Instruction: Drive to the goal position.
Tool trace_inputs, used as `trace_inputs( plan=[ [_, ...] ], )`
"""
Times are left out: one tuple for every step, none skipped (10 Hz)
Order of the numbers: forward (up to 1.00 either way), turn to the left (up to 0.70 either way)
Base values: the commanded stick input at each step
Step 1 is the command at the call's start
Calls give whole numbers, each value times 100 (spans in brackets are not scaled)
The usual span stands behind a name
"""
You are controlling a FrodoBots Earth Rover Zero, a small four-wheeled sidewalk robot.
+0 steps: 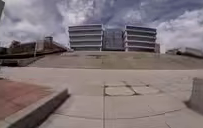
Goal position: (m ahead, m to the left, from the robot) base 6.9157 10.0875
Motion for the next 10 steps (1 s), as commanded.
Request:
trace_inputs(
  plan=[
    [100,0],
    [100,0],
    [100,0],
    [100,0],
    [100,0],
    [100,0],
    [100,0],
    [100,0],
    [100,0],
    [100,0]
  ],
)
